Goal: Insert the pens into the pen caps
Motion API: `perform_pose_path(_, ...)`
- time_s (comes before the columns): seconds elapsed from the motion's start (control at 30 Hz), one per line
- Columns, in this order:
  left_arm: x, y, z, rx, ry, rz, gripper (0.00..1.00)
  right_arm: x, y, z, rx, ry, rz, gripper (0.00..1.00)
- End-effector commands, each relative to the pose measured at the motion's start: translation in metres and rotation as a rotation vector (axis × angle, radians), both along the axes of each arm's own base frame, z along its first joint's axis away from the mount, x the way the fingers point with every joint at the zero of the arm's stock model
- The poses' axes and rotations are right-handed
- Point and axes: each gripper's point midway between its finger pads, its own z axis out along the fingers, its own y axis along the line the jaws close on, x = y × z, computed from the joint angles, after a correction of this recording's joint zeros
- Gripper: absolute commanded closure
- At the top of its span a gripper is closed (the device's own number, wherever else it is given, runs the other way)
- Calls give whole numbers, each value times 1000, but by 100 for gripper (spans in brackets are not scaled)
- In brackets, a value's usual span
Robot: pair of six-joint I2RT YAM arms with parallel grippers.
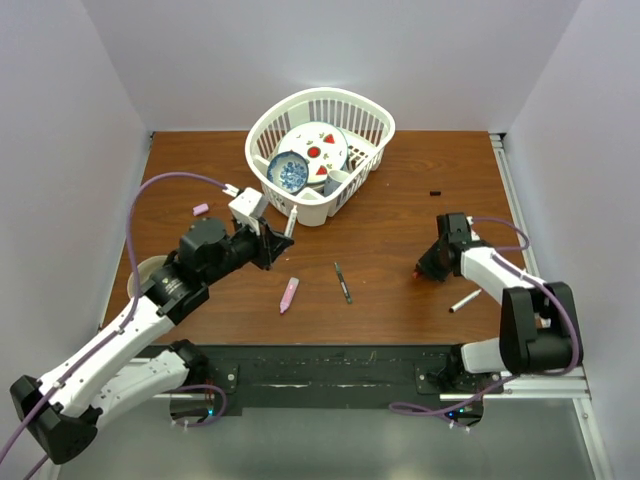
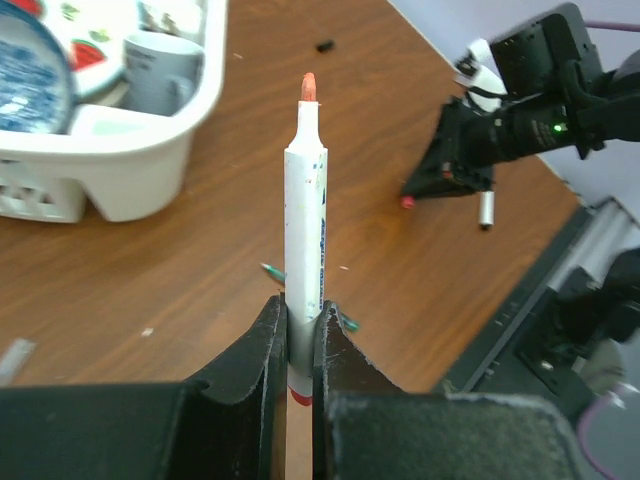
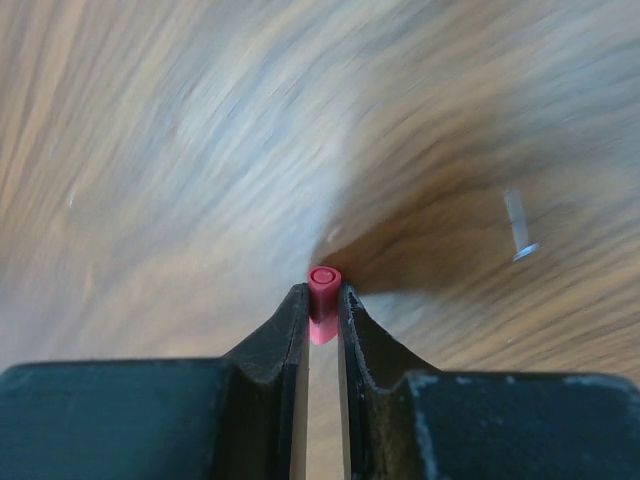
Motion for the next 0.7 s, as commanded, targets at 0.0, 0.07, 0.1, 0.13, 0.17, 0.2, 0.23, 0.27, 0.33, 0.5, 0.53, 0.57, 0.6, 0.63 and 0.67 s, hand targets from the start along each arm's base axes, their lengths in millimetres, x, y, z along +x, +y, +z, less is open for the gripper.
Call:
perform_pose_path(0.0, -24, -34, 13, -141, 72, -193, 100, 11, 32, 44, 90, -234, 240, 98)
perform_pose_path(0.07, -28, -43, 3, -179, 108, -226, 100, 13, 50, 73, 142, -339, 299, 98)
perform_pose_path(0.1, -32, -46, 1, -191, 120, -252, 100, 14, 57, 85, 162, -375, 321, 98)
perform_pose_path(0.13, -32, -50, 4, -226, 117, -263, 100, 15, 69, 100, 178, -415, 359, 98)
perform_pose_path(0.17, -33, -53, -7, -227, 141, -274, 100, 15, 76, 110, 190, -439, 381, 98)
perform_pose_path(0.2, -37, -56, -10, -240, 154, -304, 100, 14, 84, 125, 206, -480, 400, 98)
perform_pose_path(0.23, -39, -61, -5, -280, 150, -327, 100, 14, 97, 142, 229, -527, 438, 98)
perform_pose_path(0.27, -41, -64, -15, -285, 177, -343, 100, 13, 104, 153, 249, -556, 453, 98)
perform_pose_path(0.33, -48, -72, -10, -346, 187, -396, 100, 11, 121, 185, 328, -650, 480, 98)
perform_pose_path(0.5, -58, -83, -19, -433, 265, -474, 100, 6, 144, 256, 434, -873, 535, 98)
perform_pose_path(0.53, -59, -86, -11, -463, 244, -495, 100, 3, 149, 270, 447, -913, 555, 98)
perform_pose_path(0.57, -60, -88, -18, -467, 266, -503, 100, 1, 151, 278, 457, -938, 565, 98)
perform_pose_path(0.6, -62, -88, -16, -484, 281, -513, 100, 0, 153, 286, 465, -962, 573, 98)
perform_pose_path(0.63, -62, -90, -13, -500, 270, -527, 100, -2, 158, 298, 482, -1001, 591, 98)
perform_pose_path(0.67, -62, -91, -16, -502, 283, -531, 100, -4, 160, 304, 493, -1016, 601, 98)
